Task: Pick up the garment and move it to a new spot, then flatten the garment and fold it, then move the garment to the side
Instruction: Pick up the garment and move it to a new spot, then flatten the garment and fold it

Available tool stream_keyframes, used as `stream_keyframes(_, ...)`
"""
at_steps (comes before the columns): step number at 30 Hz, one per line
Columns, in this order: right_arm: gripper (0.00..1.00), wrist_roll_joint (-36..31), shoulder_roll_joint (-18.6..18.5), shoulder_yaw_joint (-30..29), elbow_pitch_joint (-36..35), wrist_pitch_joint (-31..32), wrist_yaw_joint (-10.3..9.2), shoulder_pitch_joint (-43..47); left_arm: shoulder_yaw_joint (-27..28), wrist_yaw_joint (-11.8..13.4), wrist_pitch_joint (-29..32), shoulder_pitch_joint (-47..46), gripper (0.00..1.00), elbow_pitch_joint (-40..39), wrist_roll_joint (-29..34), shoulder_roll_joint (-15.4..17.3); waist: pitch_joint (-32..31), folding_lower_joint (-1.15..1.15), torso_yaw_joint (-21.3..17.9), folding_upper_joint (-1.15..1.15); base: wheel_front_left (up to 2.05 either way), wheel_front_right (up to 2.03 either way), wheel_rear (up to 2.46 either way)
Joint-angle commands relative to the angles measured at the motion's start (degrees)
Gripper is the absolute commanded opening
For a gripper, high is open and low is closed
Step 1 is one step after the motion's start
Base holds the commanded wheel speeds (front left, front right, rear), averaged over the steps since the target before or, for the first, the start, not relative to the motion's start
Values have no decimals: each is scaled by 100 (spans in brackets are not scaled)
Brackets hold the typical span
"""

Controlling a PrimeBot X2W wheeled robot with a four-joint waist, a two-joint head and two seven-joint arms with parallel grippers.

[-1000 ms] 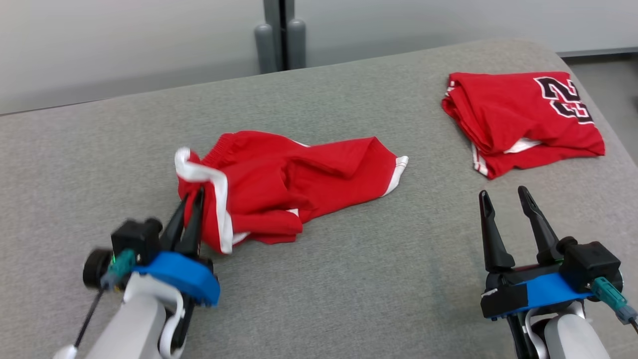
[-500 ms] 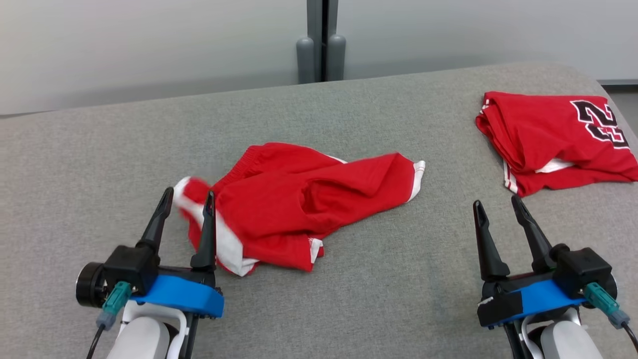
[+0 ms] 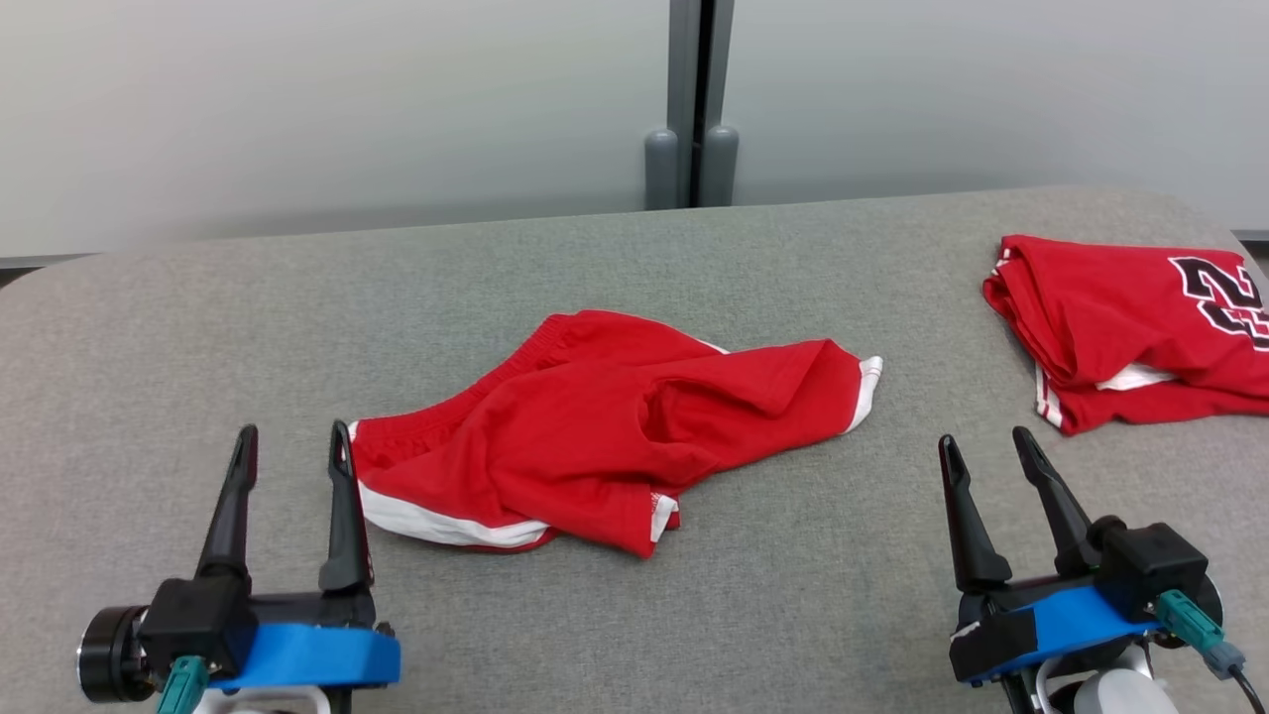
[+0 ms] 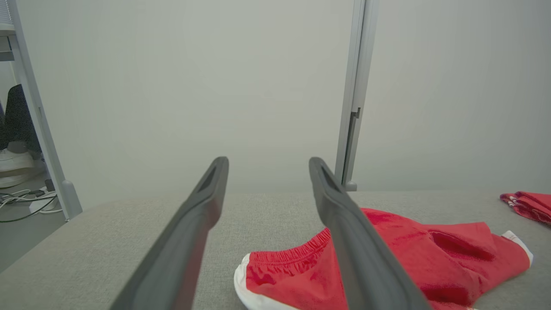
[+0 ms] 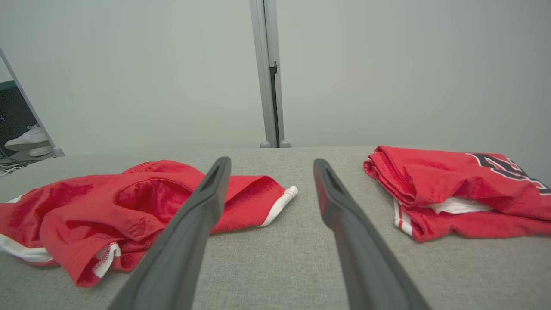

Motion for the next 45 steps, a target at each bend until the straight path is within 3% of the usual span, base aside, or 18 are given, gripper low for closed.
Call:
stream_keyframes(1, 100, 7, 7, -9, 15, -25, 1, 89, 80, -47, -24, 116, 100, -64, 62, -50, -27, 0, 33, 0, 0, 0, 0)
stream_keyframes(16, 100, 51, 44, 56, 73, -25, 1, 480, 607, -287, -24, 461, 100, 204, 382, -310, -241, 0, 274, 0, 0, 0, 0)
stream_keyframes(45, 100, 150, 51, 241, 118, -25, 1, 412, 794, -412, -24, 296, 100, 277, 575, -425, -135, 0, 234, 0, 0, 0, 0)
